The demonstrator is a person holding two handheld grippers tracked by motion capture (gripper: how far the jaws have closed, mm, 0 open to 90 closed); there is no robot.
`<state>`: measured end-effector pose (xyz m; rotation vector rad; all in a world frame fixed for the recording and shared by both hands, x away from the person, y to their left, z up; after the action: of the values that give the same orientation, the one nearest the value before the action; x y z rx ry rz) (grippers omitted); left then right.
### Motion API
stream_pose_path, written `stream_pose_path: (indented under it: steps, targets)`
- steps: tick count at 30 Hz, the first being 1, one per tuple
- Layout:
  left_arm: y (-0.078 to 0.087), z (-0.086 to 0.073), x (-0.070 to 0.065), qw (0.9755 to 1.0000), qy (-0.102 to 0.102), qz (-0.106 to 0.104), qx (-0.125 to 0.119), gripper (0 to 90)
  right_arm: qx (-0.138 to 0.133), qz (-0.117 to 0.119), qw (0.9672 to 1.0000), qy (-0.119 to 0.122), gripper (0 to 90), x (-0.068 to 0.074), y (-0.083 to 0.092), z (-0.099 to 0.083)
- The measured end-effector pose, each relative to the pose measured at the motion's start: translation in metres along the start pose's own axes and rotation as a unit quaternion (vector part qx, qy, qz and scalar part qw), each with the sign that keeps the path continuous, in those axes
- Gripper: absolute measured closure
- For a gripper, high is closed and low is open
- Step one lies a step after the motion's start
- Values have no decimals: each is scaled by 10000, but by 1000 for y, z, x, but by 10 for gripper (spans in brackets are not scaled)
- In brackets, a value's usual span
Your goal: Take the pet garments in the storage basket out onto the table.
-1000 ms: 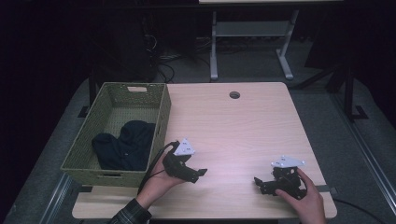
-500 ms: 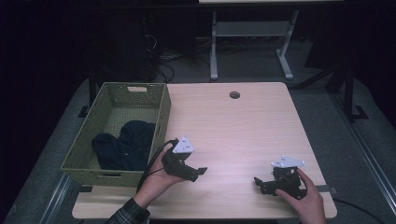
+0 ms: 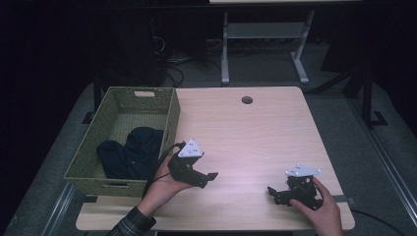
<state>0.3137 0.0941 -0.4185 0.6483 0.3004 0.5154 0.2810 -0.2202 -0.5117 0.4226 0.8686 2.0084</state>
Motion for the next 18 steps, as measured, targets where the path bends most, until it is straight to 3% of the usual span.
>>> stream_pose_path:
  steps: [4,8,18]
  targets:
    - [2,3,0,10000,-23,-32,-6,142,2,0,10000,5,0,0,0,0]
    - [5,7,0,9997,80,-207,-73,142,1,0,10000,0,0,0,0,0]
    - [14,21,3,9996,3,-243,-153,142,0,-2,10000,-3,0,0,0,0]
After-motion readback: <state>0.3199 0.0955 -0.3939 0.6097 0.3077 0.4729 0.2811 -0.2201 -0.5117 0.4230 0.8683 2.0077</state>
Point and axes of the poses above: each handheld gripper's, and its own axes: y roughly backward along the jaws, z roughly out of its top, x roughly to its left, the point moved 4 cm from there along -y, roughly forward along the jaws, and after that the axes turned 5 degrees about y, right-handed, at the moved point
